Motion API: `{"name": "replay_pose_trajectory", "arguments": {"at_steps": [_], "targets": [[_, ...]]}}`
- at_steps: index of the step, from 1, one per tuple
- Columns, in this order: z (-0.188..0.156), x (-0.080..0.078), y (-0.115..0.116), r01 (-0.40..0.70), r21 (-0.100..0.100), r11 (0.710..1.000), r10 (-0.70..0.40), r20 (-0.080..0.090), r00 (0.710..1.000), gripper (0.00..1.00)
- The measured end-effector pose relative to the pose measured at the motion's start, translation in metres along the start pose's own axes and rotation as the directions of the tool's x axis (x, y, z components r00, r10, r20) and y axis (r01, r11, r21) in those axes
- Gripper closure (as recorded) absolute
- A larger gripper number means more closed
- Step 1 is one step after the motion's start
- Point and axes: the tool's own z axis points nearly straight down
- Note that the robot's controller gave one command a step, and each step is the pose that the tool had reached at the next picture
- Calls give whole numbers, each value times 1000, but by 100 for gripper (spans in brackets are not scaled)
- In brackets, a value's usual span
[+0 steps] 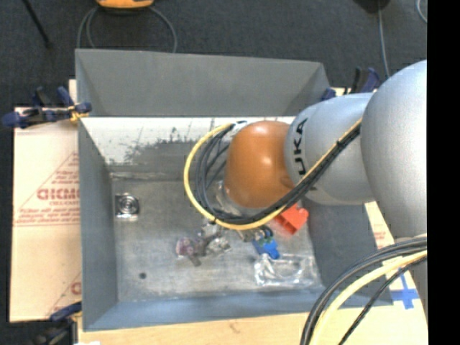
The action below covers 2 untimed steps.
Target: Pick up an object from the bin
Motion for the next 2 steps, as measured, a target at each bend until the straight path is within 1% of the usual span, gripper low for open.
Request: {"name": "replay_pose_trajectory", "arguments": {"at_steps": [1, 2], "targets": [[-98, -8, -1, -3, 4, 1000, 3, 11, 1000, 100], [-165, -9, 4, 36, 4, 999, -36, 11, 999, 100]]}}
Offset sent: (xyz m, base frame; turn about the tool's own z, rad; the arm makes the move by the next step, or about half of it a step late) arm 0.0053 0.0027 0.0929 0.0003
